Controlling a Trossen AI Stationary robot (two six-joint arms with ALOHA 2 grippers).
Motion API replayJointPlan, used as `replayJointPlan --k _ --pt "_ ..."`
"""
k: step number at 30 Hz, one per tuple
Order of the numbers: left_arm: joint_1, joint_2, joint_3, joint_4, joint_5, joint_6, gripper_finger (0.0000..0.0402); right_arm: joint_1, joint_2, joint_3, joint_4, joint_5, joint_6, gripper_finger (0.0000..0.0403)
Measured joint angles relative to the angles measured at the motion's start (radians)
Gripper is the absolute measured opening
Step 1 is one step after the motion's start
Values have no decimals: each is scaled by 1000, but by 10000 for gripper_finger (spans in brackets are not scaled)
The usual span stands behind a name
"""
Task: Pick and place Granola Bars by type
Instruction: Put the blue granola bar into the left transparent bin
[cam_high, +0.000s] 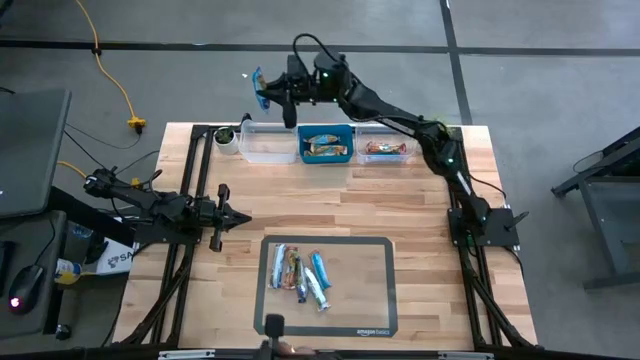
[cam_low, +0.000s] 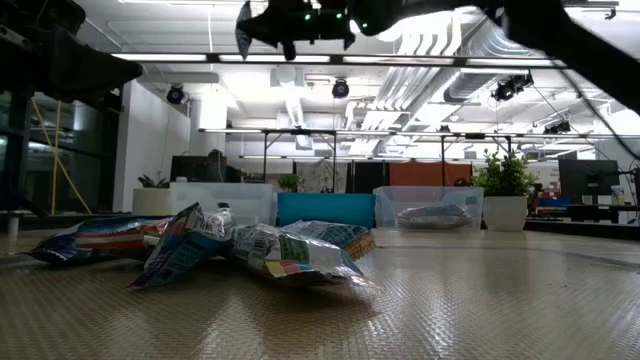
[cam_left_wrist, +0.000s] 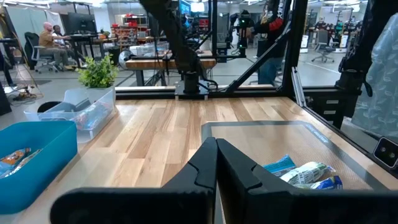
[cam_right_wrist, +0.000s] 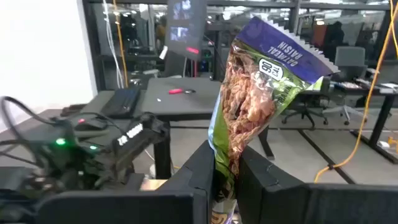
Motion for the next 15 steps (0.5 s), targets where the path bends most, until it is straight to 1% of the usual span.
replayJointPlan --k 1,3,4,8,15 --pt "0 0 0 0 0 0 1 -4 29 33 -17 -1 -2 32" --pt "0 0 0 0 0 0 1 -14 44 -9 59 -11 3 32" --pt "0 0 0 0 0 0 1 -20 50 -29 60 -13 8 32" --pt "0 0 0 0 0 0 1 -37 97 -72 49 -12 -10 32" --pt "0 0 0 0 0 0 1 -43 178 -75 14 -22 -6 32"
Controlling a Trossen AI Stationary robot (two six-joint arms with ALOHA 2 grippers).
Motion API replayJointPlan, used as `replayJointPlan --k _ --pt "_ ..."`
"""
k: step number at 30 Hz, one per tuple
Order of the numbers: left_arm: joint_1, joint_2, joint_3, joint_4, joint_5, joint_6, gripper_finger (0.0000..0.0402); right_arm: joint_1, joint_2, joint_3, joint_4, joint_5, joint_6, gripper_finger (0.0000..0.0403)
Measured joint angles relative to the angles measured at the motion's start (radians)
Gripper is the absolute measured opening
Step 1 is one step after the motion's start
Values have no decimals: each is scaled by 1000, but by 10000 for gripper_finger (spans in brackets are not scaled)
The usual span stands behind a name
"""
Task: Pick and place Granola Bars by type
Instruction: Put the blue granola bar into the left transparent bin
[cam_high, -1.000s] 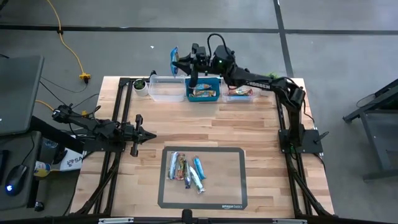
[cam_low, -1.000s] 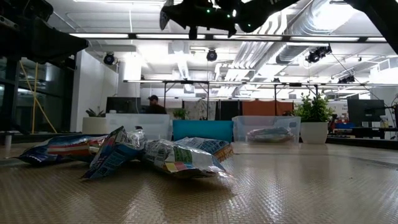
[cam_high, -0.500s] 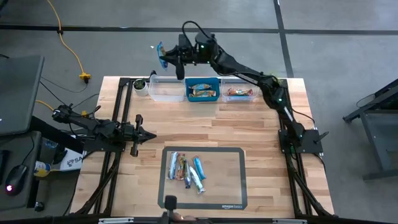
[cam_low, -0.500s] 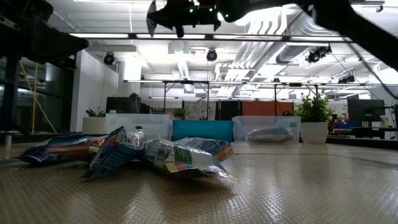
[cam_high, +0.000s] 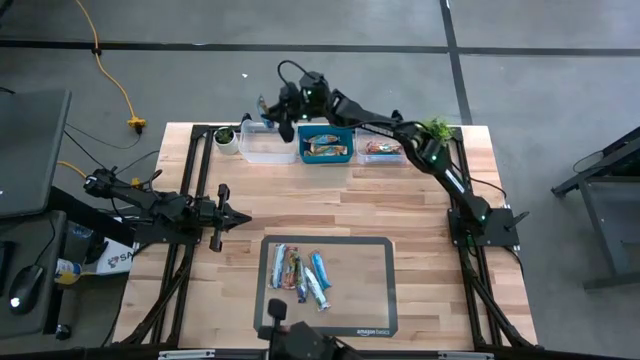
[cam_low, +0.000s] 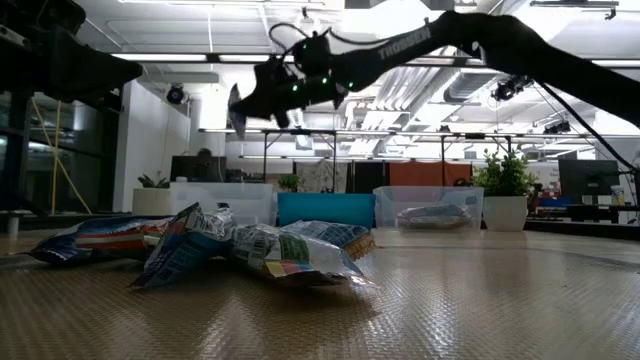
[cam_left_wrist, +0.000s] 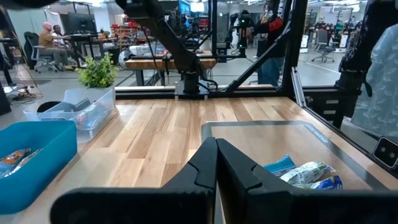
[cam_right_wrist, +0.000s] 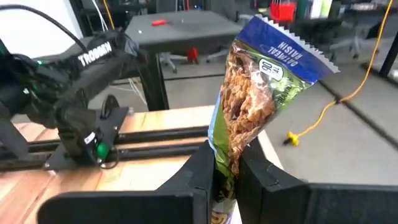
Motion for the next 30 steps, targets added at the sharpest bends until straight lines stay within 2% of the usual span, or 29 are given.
replayJointPlan --k 9,24,30 --pt "0 0 0 0 0 0 1 -1 75 0 12 31 134 32" --pt "0 0 0 0 0 0 1 -5 73 1 14 27 147 33" --pt "0 0 0 0 0 0 1 -5 73 1 4 61 157 56"
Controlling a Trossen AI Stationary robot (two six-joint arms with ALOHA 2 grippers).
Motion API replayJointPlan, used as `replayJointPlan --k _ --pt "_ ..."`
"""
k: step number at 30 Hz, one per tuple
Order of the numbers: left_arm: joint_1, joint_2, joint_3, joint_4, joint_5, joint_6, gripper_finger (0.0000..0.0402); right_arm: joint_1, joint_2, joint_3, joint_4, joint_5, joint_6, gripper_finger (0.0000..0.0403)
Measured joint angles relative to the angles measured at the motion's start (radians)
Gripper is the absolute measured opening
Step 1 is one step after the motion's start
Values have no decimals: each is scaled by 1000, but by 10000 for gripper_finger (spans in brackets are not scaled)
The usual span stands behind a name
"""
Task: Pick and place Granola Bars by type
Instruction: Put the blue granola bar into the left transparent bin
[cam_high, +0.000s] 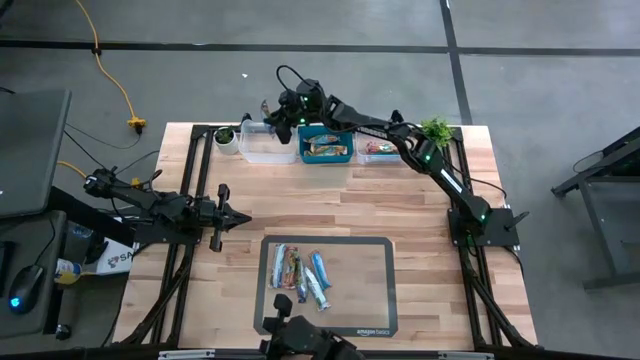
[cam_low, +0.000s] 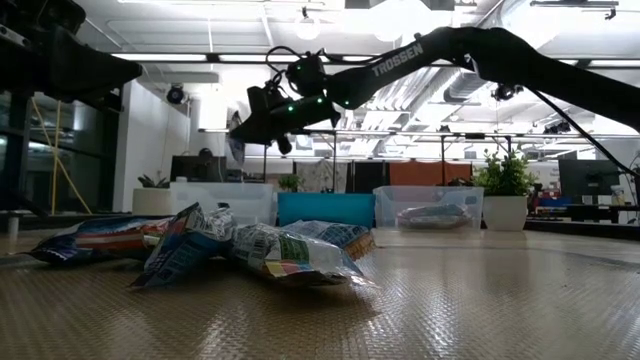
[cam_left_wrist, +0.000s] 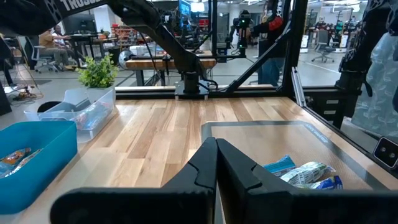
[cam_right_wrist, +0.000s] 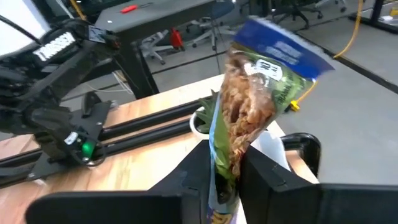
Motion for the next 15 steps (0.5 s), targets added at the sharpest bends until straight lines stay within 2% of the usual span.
replayJointPlan --k 7,15 --pt "0 0 0 0 0 0 1 -8 0 22 -37 -31 -11 66" --pt "0 0 0 0 0 0 1 -20 -6 101 -223 -42 -146 67"
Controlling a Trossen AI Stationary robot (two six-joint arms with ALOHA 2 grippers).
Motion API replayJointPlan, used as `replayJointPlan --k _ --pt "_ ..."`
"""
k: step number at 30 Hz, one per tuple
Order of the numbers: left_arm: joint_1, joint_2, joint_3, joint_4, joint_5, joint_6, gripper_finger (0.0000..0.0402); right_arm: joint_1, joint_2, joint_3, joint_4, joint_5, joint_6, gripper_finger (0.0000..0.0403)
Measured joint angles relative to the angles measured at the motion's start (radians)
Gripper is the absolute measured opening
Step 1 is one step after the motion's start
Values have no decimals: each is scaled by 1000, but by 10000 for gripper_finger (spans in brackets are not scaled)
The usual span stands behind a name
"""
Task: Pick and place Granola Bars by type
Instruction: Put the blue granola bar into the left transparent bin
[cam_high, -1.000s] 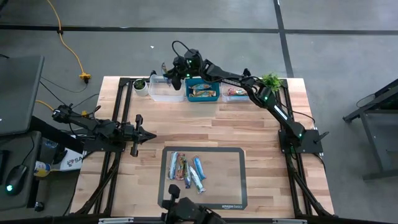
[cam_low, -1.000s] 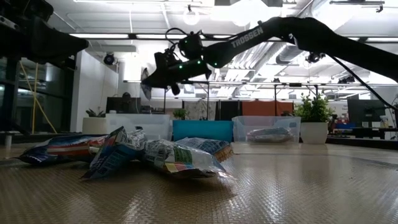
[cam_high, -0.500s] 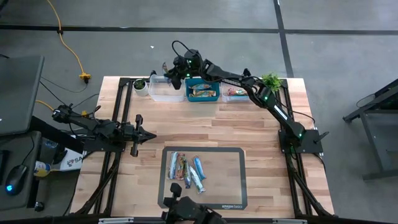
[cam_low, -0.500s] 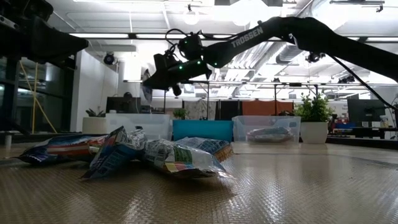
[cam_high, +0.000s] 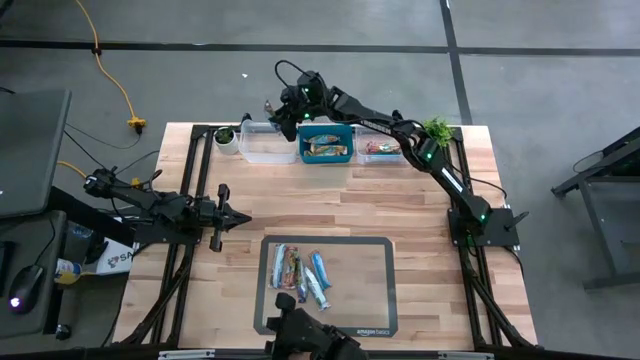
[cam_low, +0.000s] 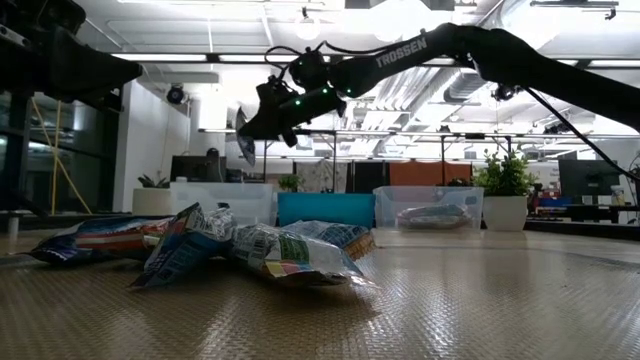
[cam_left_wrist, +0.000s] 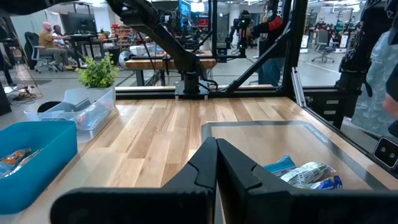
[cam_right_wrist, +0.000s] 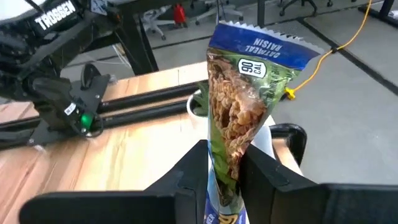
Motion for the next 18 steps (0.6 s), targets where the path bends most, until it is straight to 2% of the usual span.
replayJointPlan --k 10,18 --pt "0 0 0 0 0 0 1 1 -5 -2 -212 -51 -124 67" --pt "0 0 0 0 0 0 1 1 -5 -2 -296 -50 -157 67"
